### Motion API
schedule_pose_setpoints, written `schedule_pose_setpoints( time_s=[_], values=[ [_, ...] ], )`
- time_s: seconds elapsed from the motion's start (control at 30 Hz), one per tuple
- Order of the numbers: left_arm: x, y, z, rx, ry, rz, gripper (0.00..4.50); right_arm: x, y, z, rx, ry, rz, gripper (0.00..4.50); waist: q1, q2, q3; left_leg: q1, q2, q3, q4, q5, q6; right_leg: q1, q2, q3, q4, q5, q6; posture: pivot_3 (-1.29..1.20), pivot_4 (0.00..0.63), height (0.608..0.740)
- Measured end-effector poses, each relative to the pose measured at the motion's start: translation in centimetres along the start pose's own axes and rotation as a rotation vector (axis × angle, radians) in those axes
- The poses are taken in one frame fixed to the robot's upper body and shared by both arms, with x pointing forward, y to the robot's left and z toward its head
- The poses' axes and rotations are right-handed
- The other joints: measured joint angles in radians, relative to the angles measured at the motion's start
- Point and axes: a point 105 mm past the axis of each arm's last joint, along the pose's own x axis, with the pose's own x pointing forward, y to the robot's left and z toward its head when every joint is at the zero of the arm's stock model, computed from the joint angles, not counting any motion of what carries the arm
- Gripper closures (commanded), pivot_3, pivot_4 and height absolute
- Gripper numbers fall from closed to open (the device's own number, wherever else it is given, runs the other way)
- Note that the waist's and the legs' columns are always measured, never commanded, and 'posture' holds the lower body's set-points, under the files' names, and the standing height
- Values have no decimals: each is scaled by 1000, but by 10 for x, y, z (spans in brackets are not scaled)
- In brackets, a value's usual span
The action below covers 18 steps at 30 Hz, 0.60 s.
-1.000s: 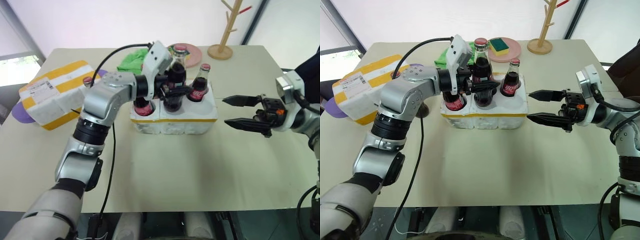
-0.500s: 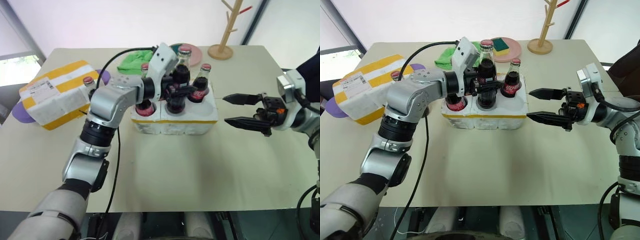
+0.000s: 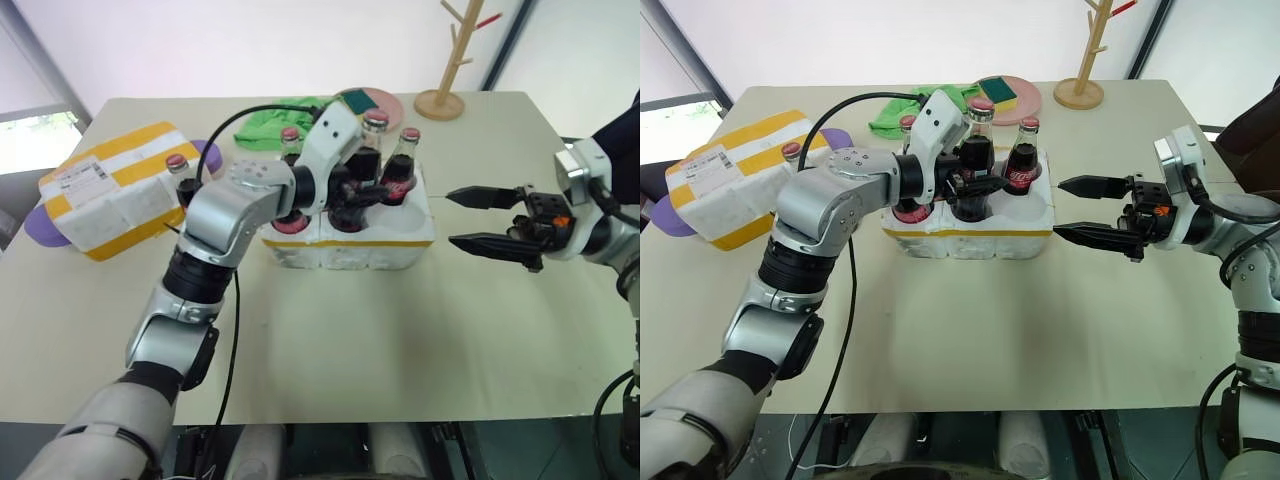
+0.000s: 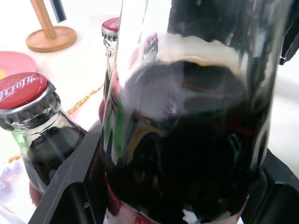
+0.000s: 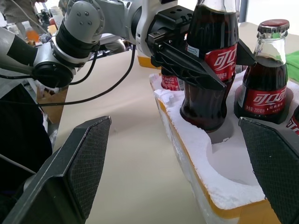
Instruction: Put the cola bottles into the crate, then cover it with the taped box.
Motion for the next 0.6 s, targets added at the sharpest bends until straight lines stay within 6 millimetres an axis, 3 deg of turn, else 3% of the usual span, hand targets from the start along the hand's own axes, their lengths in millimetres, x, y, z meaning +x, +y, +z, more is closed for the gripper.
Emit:
schedule_pose_setpoints(
  time_s=[0.13,0.23,0.27,0.6],
  values=[
    [-1,-1,-2,17,-4,20,1757,-1,-3,2,-3,-8,-7,0,0,1,-1,1,0,0,0,0,0,1,0,0,0,0,0,0,150,740],
    [0,-2,-2,11,-6,25,277,-1,-3,3,-8,-9,-7,0,0,1,-1,2,0,0,0,0,0,2,0,0,0,0,0,0,150,740],
    [0,-2,-2,8,-5,26,36,-1,-3,3,-8,-9,-7,0,1,1,-1,2,0,0,0,0,0,2,0,0,0,0,0,0,150,740],
    [-1,-1,-4,-12,5,38,36,-2,-5,3,-14,-10,-16,0,1,1,-1,4,0,0,0,0,0,4,0,0,0,0,0,0,150,740]
  ],
)
